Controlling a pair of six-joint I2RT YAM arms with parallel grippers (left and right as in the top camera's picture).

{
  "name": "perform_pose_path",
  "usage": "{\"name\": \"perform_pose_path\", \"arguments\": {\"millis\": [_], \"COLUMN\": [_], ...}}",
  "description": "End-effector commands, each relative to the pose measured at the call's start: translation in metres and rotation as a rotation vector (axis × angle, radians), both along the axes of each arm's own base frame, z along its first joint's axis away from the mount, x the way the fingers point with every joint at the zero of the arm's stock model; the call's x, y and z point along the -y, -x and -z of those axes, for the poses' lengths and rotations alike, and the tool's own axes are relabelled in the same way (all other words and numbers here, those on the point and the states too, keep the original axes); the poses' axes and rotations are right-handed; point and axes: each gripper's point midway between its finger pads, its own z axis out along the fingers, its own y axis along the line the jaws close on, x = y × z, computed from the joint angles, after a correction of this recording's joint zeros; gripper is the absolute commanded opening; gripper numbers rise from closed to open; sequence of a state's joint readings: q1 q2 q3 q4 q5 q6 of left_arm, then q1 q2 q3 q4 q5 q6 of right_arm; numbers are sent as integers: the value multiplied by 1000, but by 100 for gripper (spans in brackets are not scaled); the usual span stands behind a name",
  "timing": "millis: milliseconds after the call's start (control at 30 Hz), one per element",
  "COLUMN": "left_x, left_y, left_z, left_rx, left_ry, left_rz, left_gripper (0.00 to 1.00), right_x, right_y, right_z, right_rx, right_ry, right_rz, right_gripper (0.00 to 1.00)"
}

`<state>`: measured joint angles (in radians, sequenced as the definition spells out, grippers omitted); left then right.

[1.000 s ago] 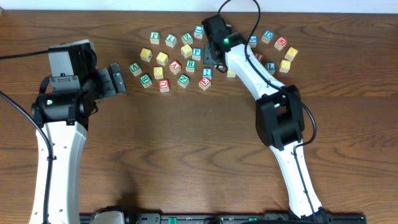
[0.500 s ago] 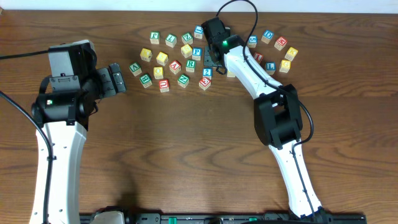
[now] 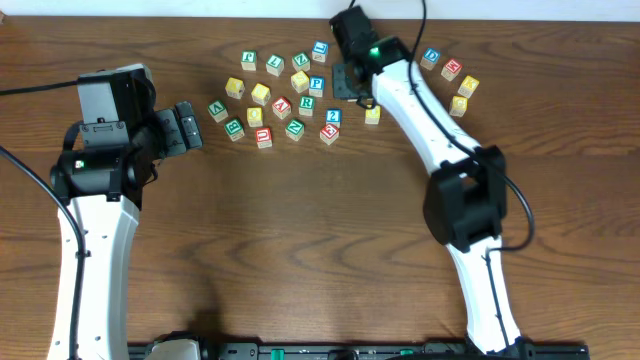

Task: Spell out CORL
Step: 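Grasp the yellow C block with the right gripper and lift it, then lower the C block onto the open table center and release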

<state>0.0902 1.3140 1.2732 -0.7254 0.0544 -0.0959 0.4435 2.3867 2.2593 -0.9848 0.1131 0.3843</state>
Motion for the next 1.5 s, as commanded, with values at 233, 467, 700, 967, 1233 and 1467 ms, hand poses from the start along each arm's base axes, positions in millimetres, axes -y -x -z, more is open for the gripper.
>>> {"name": "perform_pose_path", "arguments": {"millis": [233,467,700,967,1233,1467], "left_x": [-1,-1,-1,0,-1,-1], "left_y": [-3,-3,-3,-3,-3,-3], "left_z": [-8,-8,-8,-8,-8,-8], "left_rx": [19,19,19,19,19,19], "left_ry": [-4,-4,-4,-4,-4,-4], "left_rz": [11,11,11,11,11,11], "left_gripper": [98,98,98,98,98,98], "right_x": [-25,-46,-63,-58,-68,-70], "right_y": [93,156,171,161,167,170], "right_z": [2,57,99,103,103,103], "right_rx": [-299,-464,-416,-340,-334,-346], "right_ry": [-21,67,85,117,113,107], "right_rz": [-135,-180,-51,69,54,47], "right_gripper": [22,16,17,24,37,41]}}
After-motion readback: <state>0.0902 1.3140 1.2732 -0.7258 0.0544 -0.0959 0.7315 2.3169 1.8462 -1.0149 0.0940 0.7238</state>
